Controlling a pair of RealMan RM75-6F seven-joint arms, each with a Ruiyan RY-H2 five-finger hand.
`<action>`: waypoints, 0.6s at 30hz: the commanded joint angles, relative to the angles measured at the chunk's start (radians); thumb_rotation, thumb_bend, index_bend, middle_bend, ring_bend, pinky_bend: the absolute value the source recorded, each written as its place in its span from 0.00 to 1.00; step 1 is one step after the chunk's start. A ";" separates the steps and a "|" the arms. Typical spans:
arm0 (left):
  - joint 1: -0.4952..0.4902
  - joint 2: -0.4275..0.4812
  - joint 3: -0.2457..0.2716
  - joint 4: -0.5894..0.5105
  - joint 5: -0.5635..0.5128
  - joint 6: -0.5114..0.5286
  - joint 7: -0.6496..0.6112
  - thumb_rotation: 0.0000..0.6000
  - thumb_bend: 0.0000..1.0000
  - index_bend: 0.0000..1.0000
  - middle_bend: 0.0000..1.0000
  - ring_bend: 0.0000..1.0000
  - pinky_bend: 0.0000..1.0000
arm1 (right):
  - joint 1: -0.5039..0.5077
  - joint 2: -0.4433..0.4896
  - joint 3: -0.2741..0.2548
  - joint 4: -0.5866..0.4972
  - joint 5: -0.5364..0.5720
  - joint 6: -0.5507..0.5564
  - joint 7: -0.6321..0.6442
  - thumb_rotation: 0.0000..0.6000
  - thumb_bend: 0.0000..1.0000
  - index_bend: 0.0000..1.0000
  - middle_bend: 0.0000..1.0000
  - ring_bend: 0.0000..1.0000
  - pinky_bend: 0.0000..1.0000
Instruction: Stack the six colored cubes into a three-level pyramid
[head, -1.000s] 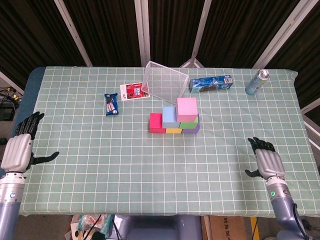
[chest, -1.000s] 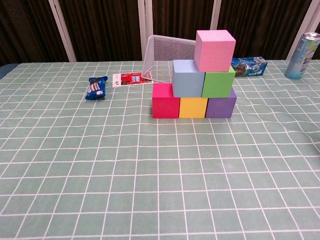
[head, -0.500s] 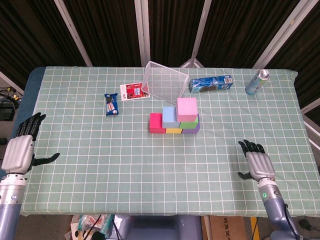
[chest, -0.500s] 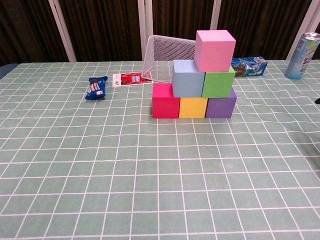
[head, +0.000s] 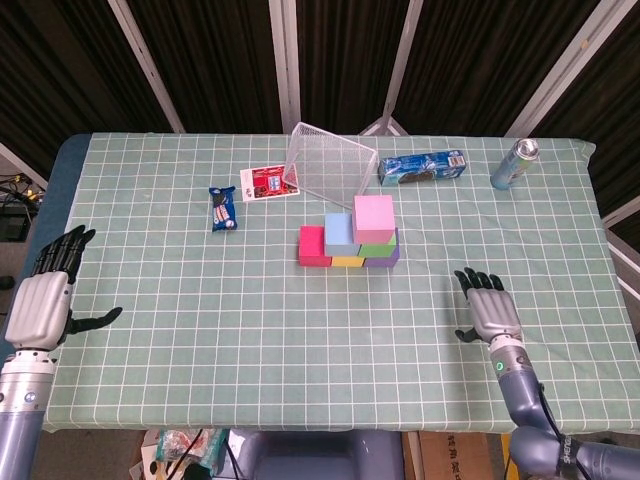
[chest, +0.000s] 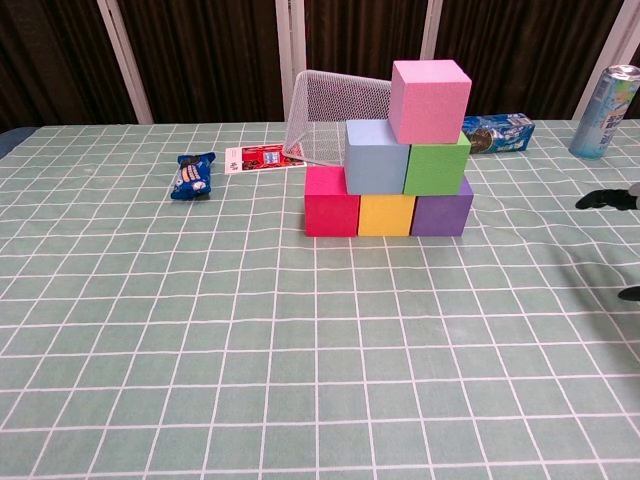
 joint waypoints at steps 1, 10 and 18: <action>0.001 0.001 -0.002 0.000 -0.004 0.000 0.000 1.00 0.13 0.00 0.00 0.00 0.00 | 0.030 -0.035 0.007 0.041 0.042 -0.022 -0.033 1.00 0.24 0.00 0.00 0.00 0.00; 0.001 0.001 -0.003 -0.003 -0.001 0.001 0.005 1.00 0.13 0.00 0.00 0.00 0.00 | 0.070 -0.096 0.023 0.089 0.085 -0.048 -0.045 1.00 0.43 0.00 0.00 0.00 0.00; 0.003 0.003 -0.004 -0.010 0.007 0.004 0.005 1.00 0.13 0.00 0.00 0.00 0.00 | 0.103 -0.125 0.045 0.108 0.114 -0.048 -0.054 1.00 0.51 0.00 0.00 0.00 0.00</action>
